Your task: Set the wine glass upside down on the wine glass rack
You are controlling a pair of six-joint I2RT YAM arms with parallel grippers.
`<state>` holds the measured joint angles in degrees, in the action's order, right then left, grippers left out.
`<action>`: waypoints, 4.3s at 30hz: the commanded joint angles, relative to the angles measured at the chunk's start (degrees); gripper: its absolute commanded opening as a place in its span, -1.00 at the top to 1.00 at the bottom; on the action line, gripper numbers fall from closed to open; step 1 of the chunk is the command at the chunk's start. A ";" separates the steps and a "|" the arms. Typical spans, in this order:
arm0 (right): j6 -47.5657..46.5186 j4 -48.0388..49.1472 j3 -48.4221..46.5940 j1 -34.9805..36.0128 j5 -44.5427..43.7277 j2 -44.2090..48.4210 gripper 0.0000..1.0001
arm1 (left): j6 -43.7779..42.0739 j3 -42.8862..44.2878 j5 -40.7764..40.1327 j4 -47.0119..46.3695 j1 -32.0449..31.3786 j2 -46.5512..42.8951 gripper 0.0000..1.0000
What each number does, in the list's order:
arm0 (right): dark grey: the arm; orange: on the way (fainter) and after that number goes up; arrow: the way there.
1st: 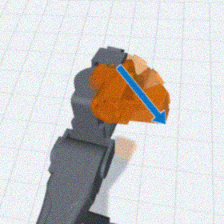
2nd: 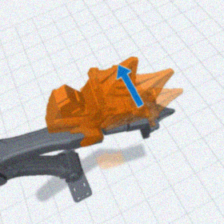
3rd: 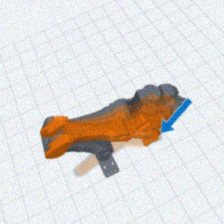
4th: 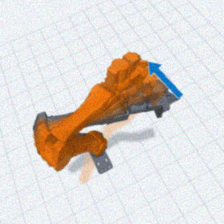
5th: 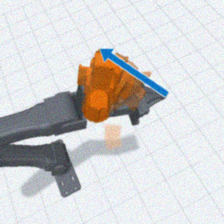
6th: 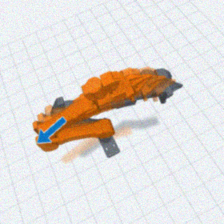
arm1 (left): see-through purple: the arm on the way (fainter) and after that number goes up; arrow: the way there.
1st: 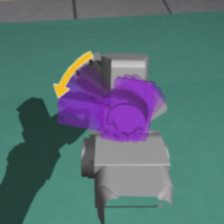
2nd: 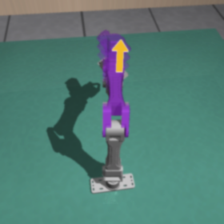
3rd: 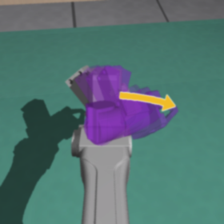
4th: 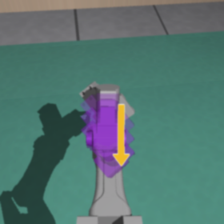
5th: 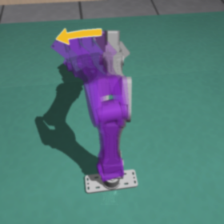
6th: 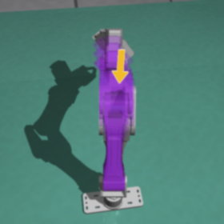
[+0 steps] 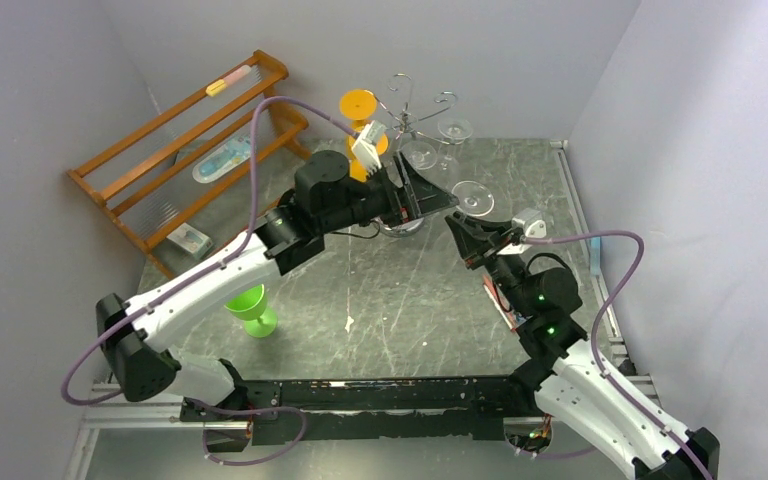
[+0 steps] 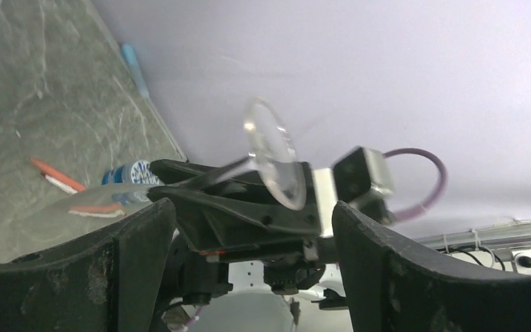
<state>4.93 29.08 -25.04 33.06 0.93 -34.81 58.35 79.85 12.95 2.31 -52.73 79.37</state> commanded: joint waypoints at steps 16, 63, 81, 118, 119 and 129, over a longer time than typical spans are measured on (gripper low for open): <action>-19.08 -6.44 -6.57 -0.32 10.81 -0.91 1.00 | 8.25 2.38 8.25 -3.17 3.28 2.64 0.03; -6.26 -21.67 -11.03 -0.36 17.01 -0.99 -0.23 | -9.44 6.63 -7.41 30.20 26.51 -9.51 0.90; -1.42 -17.71 -13.14 -0.35 14.56 -1.91 -0.23 | -12.76 36.87 2.16 17.56 35.55 17.91 0.90; 16.07 -15.90 -21.41 -0.33 0.73 -7.59 -0.21 | 7.55 48.16 7.91 -0.80 31.48 39.97 0.90; 15.89 -16.20 -21.49 -0.29 0.59 -7.52 -0.21 | 7.57 48.12 7.93 -0.70 31.24 40.15 0.90; 15.20 -16.73 -21.55 -0.31 0.39 -7.38 -0.20 | 11.21 47.80 6.83 0.39 28.69 40.91 0.90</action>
<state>20.99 12.64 -46.89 32.88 2.02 -42.61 66.92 127.00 20.80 4.23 -22.72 119.72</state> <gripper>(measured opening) 0.605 0.079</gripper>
